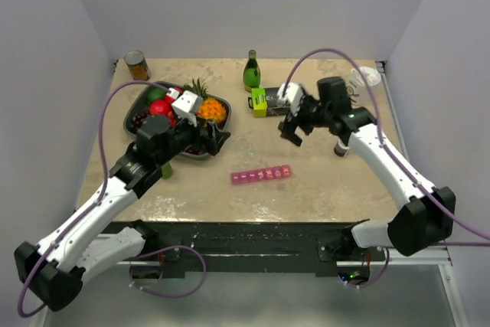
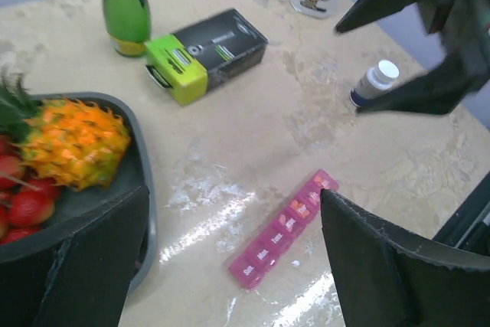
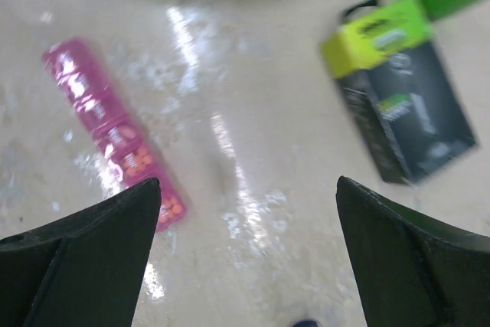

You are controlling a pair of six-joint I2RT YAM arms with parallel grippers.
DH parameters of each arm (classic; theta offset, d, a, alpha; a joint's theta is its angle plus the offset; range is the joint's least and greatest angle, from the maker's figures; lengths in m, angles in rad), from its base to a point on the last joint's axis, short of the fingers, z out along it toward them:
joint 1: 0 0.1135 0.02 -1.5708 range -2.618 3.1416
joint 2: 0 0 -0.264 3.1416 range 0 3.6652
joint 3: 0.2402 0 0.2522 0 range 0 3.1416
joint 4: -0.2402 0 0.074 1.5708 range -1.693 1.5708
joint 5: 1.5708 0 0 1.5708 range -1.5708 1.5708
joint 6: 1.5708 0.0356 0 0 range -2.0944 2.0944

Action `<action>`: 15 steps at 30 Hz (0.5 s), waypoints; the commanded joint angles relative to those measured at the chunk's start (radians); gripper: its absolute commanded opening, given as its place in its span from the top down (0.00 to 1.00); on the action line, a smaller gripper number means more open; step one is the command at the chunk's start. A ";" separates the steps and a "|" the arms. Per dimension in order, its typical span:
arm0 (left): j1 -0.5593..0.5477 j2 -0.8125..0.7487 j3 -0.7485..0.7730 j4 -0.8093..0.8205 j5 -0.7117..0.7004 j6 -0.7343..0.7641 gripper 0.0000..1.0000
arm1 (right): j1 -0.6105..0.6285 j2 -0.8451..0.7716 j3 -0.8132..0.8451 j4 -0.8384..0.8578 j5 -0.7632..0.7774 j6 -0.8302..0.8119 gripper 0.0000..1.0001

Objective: Sort the pills into containers

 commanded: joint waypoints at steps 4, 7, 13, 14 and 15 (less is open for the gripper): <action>0.006 -0.221 -0.022 -0.130 -0.202 0.068 0.01 | -0.148 -0.204 0.212 -0.046 0.219 0.480 0.01; 0.008 -0.261 0.001 -0.170 -0.230 0.062 0.01 | -0.159 -0.264 0.232 -0.018 0.342 0.567 0.01; 0.008 -0.287 0.053 -0.239 -0.242 0.071 0.01 | -0.194 -0.297 0.258 -0.021 0.333 0.608 0.01; 0.008 -0.290 0.061 -0.244 -0.245 0.074 0.01 | -0.202 -0.300 0.258 -0.023 0.319 0.608 0.01; 0.009 -0.295 0.064 -0.250 -0.246 0.075 0.01 | -0.206 -0.302 0.259 -0.026 0.304 0.601 0.01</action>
